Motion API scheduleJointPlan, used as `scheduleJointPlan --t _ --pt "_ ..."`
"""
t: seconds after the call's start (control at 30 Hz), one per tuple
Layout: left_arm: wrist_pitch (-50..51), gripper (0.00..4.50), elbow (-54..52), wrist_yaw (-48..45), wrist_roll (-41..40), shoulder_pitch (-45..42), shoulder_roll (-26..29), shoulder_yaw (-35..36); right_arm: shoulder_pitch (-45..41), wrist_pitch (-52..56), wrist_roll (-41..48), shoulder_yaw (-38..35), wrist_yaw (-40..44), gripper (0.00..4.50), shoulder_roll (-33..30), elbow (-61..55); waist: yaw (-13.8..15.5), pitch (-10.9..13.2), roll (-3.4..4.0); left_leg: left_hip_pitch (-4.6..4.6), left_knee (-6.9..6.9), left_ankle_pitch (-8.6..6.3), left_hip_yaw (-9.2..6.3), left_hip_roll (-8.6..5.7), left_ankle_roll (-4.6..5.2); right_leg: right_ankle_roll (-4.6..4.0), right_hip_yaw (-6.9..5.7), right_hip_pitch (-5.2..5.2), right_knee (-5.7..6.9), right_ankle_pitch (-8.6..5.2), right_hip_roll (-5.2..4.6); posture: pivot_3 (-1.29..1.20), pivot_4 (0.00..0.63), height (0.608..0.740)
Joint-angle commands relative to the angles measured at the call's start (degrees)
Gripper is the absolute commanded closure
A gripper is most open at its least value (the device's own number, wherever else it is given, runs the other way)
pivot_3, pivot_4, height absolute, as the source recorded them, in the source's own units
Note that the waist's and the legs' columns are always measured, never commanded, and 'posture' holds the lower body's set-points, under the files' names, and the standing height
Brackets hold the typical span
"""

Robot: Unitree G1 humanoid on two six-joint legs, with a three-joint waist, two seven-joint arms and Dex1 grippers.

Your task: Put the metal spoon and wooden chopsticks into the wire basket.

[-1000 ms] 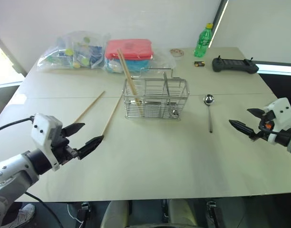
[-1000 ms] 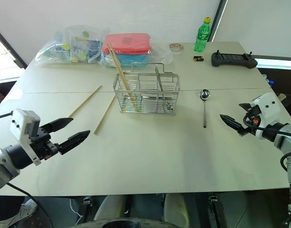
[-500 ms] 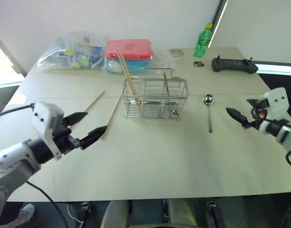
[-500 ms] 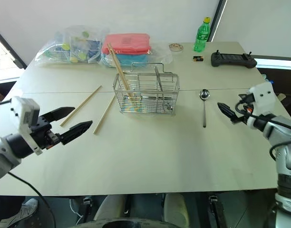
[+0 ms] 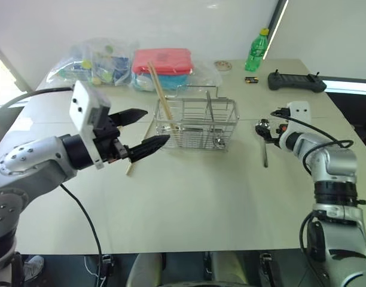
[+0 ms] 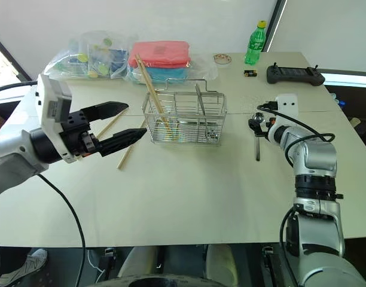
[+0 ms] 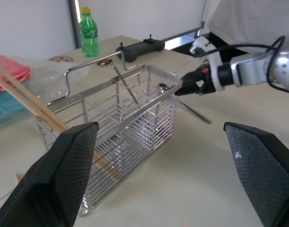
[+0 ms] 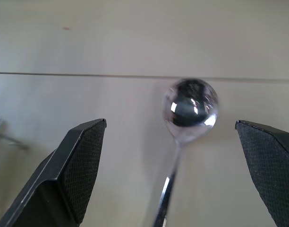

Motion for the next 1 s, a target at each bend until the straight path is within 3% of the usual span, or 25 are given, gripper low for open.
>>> scheduleJointPlan --t 0.03,0.77,0.87,1.0 --pt "-0.3 0.03 -0.8 -1.4 0.5 -1.5 1.2 -0.5 -3.0 -1.0 -0.4 -1.9 -0.8 0.02 -0.4 4.1 -0.1 0.0 0.00 0.00 0.00 0.00 0.00 0.00 0.00 0.00 0.00 0.00 0.00 0.00 0.00 0.00 0.150 0.708" --pt "-0.6 0.03 0.4 -2.1 2.5 -3.0 -0.5 -2.5 -10.9 -9.1 -6.8 4.4 1.1 0.02 4.3 21.6 -1.6 0.0 -0.01 0.17 -0.03 0.00 0.00 0.01 0.01 0.04 0.06 0.04 0.14 0.00 0.04 0.00 0.150 0.708" --pt "-0.6 0.00 0.3 -1.9 2.4 -2.9 -0.7 -2.3 -10.8 -7.7 -6.6 3.6 0.3 1.22 4.9 20.9 -1.6 0.0 -0.01 0.19 -0.04 0.00 0.00 0.01 0.01 0.04 0.07 0.05 0.16 0.00 0.04 0.00 0.150 0.708" --pt "-0.7 0.00 0.4 -1.7 2.3 -2.9 -0.8 -2.1 -10.5 -6.7 -6.7 3.4 -0.4 3.40 4.9 19.9 -1.6 0.0 -0.01 0.34 -0.07 0.00 0.00 0.01 0.01 0.04 0.07 0.18 0.14 -0.01 0.04 0.00 0.150 0.708"
